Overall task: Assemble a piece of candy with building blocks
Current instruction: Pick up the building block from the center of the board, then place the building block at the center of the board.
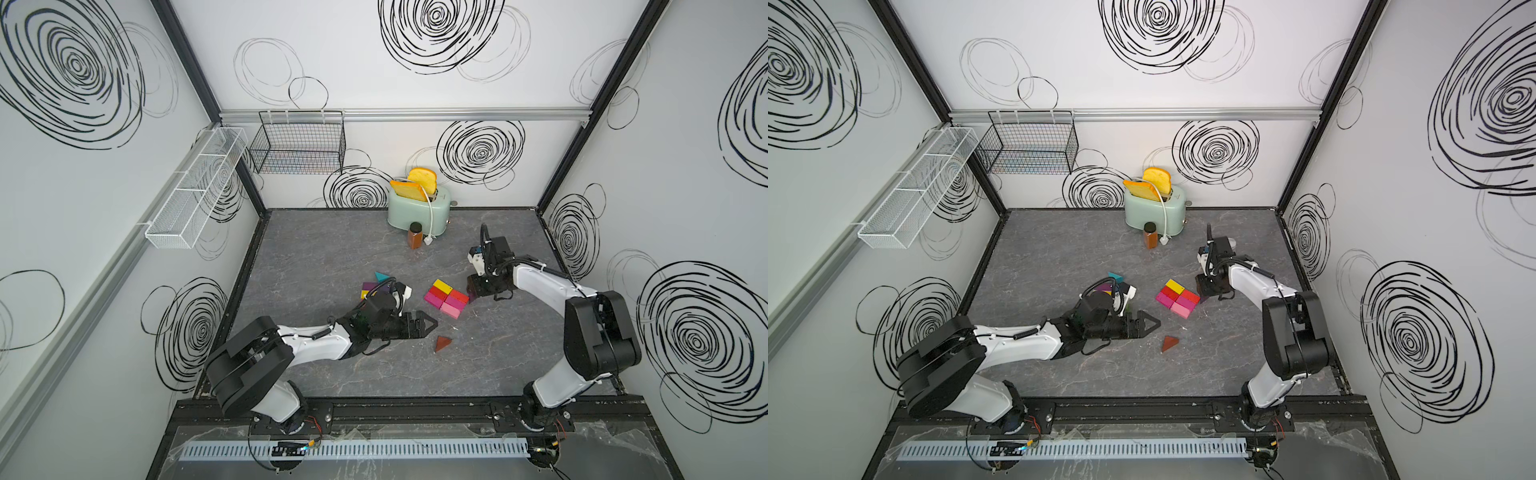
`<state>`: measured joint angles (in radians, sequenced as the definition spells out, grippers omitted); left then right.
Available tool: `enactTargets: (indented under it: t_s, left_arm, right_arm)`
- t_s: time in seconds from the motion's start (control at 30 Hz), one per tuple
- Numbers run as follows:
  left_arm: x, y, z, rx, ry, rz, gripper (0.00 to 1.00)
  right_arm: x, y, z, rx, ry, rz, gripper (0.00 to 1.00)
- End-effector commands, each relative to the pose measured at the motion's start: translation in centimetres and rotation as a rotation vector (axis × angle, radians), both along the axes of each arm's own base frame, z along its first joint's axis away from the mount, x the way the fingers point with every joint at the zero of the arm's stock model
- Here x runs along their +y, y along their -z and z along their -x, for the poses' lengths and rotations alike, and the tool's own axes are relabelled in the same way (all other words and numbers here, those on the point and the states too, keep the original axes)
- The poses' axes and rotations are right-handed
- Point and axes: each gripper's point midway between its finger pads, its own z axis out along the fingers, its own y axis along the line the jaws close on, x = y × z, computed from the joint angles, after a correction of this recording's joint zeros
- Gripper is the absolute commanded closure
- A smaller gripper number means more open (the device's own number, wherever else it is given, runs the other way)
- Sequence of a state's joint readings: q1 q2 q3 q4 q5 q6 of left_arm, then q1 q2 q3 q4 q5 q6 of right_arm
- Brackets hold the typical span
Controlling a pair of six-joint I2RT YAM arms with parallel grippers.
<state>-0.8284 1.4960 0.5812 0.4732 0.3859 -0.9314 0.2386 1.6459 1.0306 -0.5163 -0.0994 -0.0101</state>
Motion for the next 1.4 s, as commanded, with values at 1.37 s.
enactTargets:
  t_s: [1.37]
  left_arm:
    - [1.6, 0.3, -1.3, 0.005, -0.038, 0.034, 0.02]
  right_arm:
    - [-0.4, 1.9, -8.6, -0.021, 0.041, 0.011, 0.69]
